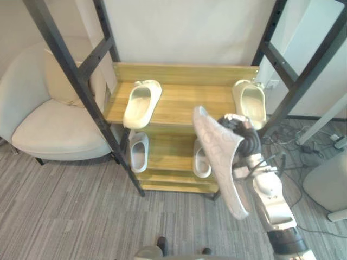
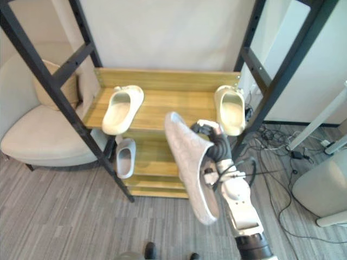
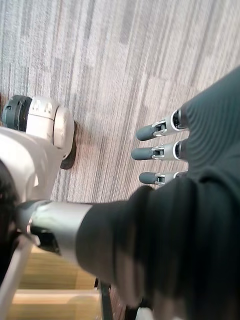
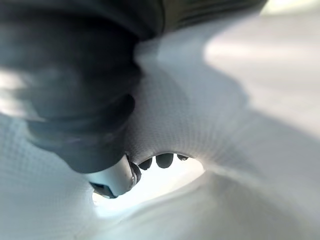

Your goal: Organize the slippers on the shoe rack

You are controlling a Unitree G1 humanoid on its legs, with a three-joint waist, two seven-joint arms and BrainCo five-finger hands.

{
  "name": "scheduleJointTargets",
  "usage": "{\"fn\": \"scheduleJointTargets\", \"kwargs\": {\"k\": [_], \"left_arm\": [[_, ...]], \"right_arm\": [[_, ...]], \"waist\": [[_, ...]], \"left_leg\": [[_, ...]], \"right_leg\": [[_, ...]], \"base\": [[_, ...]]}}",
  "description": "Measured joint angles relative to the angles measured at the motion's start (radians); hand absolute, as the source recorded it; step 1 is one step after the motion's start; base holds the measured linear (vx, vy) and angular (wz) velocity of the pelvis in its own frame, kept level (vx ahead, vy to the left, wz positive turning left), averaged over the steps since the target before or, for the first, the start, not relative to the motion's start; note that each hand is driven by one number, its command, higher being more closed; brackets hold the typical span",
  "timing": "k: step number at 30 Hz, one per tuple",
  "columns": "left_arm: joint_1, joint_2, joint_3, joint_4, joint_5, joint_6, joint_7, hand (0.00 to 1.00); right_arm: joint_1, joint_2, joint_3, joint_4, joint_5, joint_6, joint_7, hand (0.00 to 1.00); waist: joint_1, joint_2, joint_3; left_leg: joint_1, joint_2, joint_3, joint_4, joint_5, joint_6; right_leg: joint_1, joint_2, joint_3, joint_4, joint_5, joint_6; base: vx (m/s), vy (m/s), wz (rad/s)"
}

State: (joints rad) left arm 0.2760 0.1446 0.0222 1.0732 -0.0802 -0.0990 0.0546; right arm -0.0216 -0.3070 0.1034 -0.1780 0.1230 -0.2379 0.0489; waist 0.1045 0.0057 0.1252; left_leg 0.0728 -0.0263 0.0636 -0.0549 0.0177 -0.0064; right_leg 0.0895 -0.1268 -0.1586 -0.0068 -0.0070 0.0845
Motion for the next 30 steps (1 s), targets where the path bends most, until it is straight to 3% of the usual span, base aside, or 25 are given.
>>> {"fn": "scheduleJointTargets", "kwargs": {"k": [4, 5, 6, 7, 9, 15, 23, 30], "left_arm": [[-0.009, 0.007, -0.021, 0.001, 0.000, -0.002, 0.000, 0.00], [-0.021, 0.006, -0.023, -0.001, 0.000, -0.004, -0.001, 0.00], [-0.034, 0.002, -0.025, -0.003, -0.001, -0.005, -0.001, 0.00], [-0.072, -0.003, -0.034, -0.006, -0.003, -0.010, -0.001, 0.00], [-0.095, -0.003, -0.042, -0.013, -0.008, -0.015, -0.002, 0.00], [-0.123, -0.009, -0.059, -0.022, -0.087, -0.021, -0.015, 0.00], [-0.158, -0.003, -0.090, -0.058, -0.178, -0.024, 0.025, 0.00], [-0.271, -0.005, -0.077, -0.083, -0.231, -0.024, 0.076, 0.00]], "right_arm": [[0.020, -0.016, 0.047, 0.007, -0.006, 0.000, 0.024, 1.00], [0.014, -0.025, 0.067, 0.012, -0.007, 0.000, 0.024, 1.00], [0.002, -0.035, 0.083, 0.023, -0.011, -0.004, 0.027, 1.00], [-0.046, -0.072, 0.117, 0.056, -0.042, -0.008, 0.027, 1.00], [-0.090, -0.097, 0.141, 0.083, -0.047, -0.009, 0.027, 1.00], [-0.228, -0.163, 0.184, 0.137, -0.125, -0.009, -0.016, 1.00], [-0.462, -0.237, 0.264, 0.258, -0.213, -0.017, -0.137, 1.00], [-0.621, -0.220, 0.257, 0.339, -0.246, 0.024, -0.263, 1.00]], "waist": [[-0.001, 0.009, 0.011], [-0.001, 0.016, 0.023], [-0.001, 0.029, 0.043], [-0.002, 0.063, 0.100], [-0.002, 0.077, 0.144], [0.001, 0.061, 0.270], [0.016, 0.056, 0.342], [0.081, 0.041, 0.400]], "left_leg": [[-0.025, 0.002, -0.008, 0.098, -0.053, -0.001], [-0.074, 0.009, -0.014, 0.185, -0.087, 0.003], [-0.122, 0.019, -0.021, 0.275, -0.121, 0.004], [-0.219, 0.050, -0.034, 0.450, -0.192, 0.003], [-0.281, 0.058, -0.047, 0.530, -0.216, 0.002], [-0.487, 0.037, -0.074, 0.758, -0.285, -0.004], [-0.784, 0.030, -0.101, 1.038, -0.340, -0.006], [-1.036, 0.027, -0.129, 1.231, -0.372, -0.026]], "right_leg": [[0.004, -0.004, -0.005, 0.043, -0.026, -0.002], [-0.022, -0.004, -0.010, 0.090, -0.045, -0.007], [-0.046, 0.000, -0.018, 0.135, -0.063, -0.012], [-0.107, 0.017, -0.026, 0.248, -0.105, -0.020], [-0.167, 0.019, -0.030, 0.340, -0.140, -0.023], [-0.406, -0.044, -0.039, 0.684, -0.290, -0.032], [-0.689, -0.094, -0.049, 1.009, -0.391, -0.058], [-0.932, -0.123, -0.053, 1.230, -0.456, -0.080]], "base": [[0.01, 0.005, 0.07], [-0.05, -0.007, 0.15], [-0.17, -0.009, 0.17], [-0.17, -0.009, 0.12], [-0.19, 0.001, 0.15], [-0.20, 0.000, 0.19], [-0.12, -0.013, 0.11], [-0.12, -0.031, 0.07]]}}
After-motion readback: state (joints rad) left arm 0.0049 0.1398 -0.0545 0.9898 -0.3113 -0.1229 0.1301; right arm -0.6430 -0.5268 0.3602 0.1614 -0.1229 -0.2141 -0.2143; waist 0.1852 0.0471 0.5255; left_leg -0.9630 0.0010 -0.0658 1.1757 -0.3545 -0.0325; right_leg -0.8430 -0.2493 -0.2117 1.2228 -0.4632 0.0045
